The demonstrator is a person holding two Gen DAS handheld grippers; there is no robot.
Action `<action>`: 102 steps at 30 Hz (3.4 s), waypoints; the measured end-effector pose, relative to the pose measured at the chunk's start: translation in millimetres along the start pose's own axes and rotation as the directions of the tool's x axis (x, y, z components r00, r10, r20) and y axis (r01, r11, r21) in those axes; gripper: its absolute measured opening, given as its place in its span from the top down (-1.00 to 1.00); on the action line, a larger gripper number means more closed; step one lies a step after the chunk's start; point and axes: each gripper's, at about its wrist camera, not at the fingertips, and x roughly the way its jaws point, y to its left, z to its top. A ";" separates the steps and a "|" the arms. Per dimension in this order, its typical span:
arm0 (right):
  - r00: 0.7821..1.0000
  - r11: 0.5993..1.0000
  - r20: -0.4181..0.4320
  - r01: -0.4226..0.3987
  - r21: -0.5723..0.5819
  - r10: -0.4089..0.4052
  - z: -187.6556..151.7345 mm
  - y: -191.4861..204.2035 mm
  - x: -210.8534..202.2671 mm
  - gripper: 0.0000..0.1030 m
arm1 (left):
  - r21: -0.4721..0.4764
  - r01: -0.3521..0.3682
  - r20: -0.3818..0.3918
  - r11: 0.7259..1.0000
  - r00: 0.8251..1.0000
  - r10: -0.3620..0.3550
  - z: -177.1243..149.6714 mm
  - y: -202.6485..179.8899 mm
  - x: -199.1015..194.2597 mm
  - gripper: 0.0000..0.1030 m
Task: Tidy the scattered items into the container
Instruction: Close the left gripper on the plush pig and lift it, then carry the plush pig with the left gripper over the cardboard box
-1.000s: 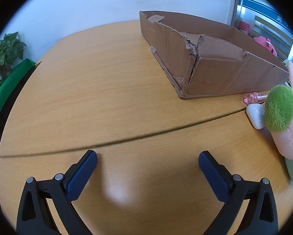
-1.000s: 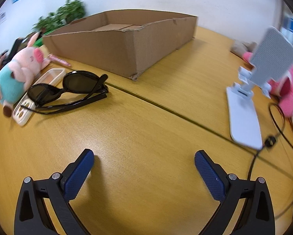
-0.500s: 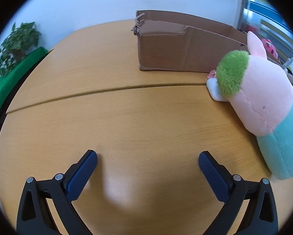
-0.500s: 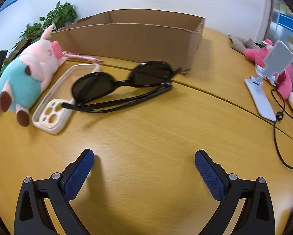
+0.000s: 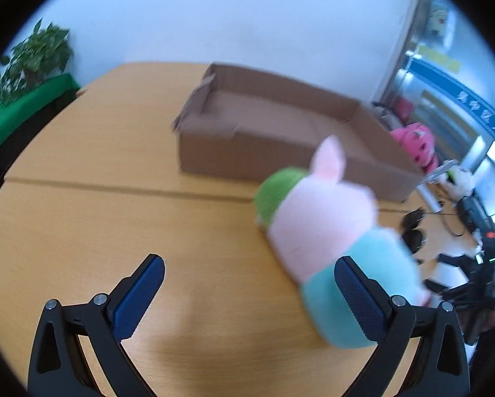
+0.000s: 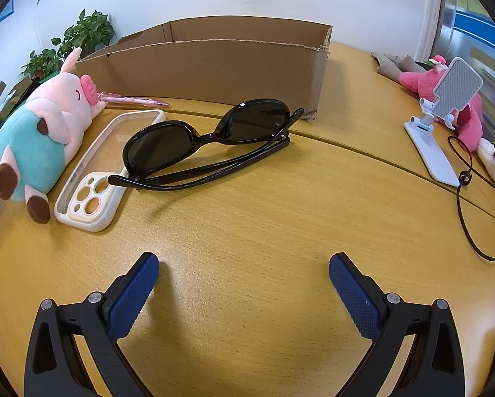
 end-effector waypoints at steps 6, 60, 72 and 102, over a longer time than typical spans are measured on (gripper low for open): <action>1.000 1.000 0.001 0.000 0.000 0.000 -0.1 0.2 0.1 -1.00 | 0.041 0.134 -0.075 0.990 0.989 -0.131 23.7 -41.0 16.9 -0.99; 0.944 0.922 0.125 -0.325 0.208 0.305 128.5 118.7 9.4 -0.99 | 0.048 0.272 -0.197 0.961 0.946 -0.258 -29.3 -80.9 92.7 -0.65; 0.904 0.880 0.094 -0.428 0.205 0.417 121.7 136.4 32.1 -0.69 | 0.013 0.303 -0.208 0.953 0.933 -0.294 -29.3 -75.4 94.0 -0.66; 0.802 0.870 0.367 -0.490 -0.044 0.471 255.0 138.8 -121.7 -0.53 | 0.173 0.188 0.109 0.967 0.972 -0.209 130.0 -92.4 -31.9 -0.59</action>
